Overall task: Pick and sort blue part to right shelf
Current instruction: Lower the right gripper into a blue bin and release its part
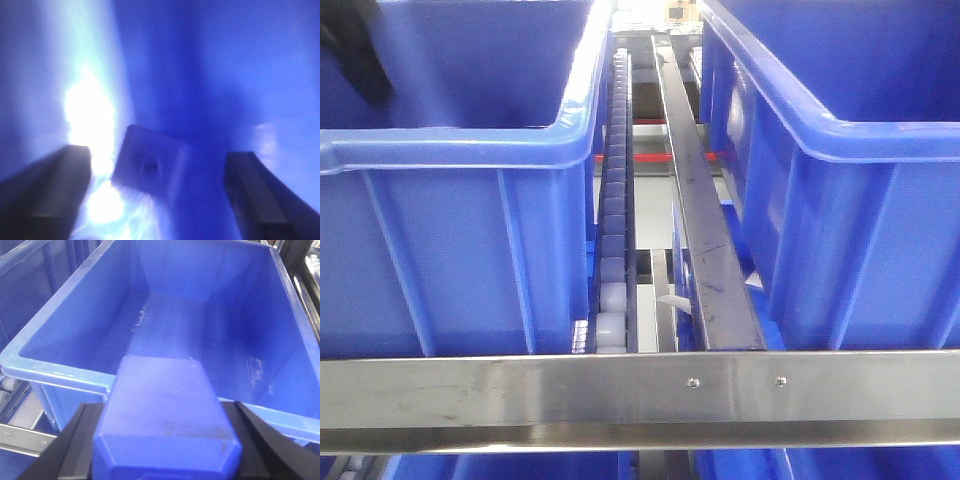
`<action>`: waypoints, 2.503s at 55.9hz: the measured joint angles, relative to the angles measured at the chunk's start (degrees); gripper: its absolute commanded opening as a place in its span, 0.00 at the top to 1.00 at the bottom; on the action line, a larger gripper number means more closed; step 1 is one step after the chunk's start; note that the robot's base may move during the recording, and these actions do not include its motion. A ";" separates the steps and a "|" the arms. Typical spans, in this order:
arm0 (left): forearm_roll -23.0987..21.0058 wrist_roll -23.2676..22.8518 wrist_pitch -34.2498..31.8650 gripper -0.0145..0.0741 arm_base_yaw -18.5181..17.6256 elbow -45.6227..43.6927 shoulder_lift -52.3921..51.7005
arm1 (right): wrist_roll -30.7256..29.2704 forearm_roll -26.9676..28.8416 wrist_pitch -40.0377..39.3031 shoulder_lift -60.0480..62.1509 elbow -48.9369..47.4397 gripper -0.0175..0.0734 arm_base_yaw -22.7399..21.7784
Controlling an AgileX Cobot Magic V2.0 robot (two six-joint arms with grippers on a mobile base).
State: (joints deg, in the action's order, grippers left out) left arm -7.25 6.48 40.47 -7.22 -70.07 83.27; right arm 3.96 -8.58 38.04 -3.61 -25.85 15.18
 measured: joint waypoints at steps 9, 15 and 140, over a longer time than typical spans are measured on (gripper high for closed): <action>1.33 0.05 -2.03 0.58 0.00 7.02 -12.51 | 0.00 0.00 0.00 0.00 0.00 0.58 0.00; 1.69 0.05 -4.72 0.65 0.00 12.83 -22.05 | 0.00 0.00 0.11 0.00 0.00 0.58 0.00; 1.94 -2.08 -11.38 0.70 0.00 36.97 -60.18 | -2.40 0.97 13.64 -100.78 -58.14 0.15 -9.83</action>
State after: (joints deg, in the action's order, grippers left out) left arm -5.31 4.40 29.09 -7.22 -33.10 23.09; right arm 1.56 -7.60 51.69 -104.39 -83.99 5.36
